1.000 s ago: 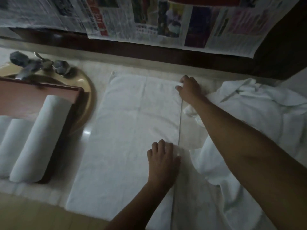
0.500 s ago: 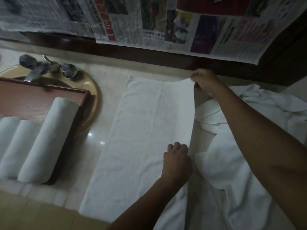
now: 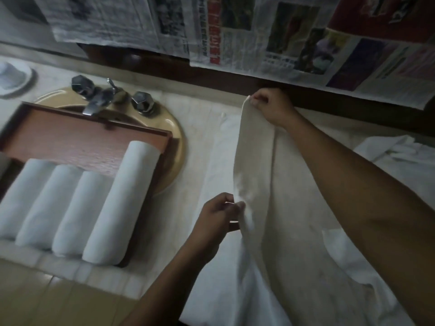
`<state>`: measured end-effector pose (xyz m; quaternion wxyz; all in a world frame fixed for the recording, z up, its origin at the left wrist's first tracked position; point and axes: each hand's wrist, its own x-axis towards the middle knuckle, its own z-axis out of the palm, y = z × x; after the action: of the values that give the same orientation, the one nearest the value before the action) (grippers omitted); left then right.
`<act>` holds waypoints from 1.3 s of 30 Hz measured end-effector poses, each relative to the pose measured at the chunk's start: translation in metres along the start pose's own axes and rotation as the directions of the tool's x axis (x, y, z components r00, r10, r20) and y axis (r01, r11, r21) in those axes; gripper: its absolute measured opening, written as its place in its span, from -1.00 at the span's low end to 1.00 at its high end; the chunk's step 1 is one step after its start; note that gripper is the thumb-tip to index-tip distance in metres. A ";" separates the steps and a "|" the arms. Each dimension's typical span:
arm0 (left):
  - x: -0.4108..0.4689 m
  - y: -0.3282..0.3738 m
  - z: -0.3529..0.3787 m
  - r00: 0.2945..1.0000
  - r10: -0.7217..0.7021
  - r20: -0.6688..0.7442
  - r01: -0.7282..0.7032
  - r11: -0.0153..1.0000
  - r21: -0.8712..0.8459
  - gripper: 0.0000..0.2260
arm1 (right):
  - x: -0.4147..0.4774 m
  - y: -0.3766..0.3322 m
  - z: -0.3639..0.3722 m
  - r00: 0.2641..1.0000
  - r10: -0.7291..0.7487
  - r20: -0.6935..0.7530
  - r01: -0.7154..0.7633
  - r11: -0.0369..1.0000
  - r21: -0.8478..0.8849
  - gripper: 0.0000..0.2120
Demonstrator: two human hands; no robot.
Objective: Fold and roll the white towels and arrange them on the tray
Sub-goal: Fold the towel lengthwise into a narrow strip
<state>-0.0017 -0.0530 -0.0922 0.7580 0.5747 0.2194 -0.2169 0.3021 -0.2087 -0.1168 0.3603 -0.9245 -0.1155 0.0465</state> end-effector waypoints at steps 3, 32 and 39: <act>0.011 -0.005 -0.039 0.996 -0.038 -0.078 0.039 0.999 0.010 -0.87 | 0.020 -0.014 0.041 0.997 0.029 0.076 -0.021 0.995 -0.102 -0.87; 0.044 -0.038 -0.094 0.905 0.127 -0.406 0.171 0.765 0.620 -0.90 | -0.015 0.005 0.117 0.947 -0.199 -0.252 0.127 0.953 -0.276 -0.66; 0.039 -0.030 -0.084 0.934 0.028 -0.356 0.184 0.817 0.547 -0.87 | -0.081 0.021 0.138 0.966 -0.197 0.167 0.254 0.840 -0.480 -0.49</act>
<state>0.0053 0.0180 -0.1588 0.4898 0.7947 0.2984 -0.1989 0.2040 -0.1529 -0.2324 0.1061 -0.9617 -0.2514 0.0239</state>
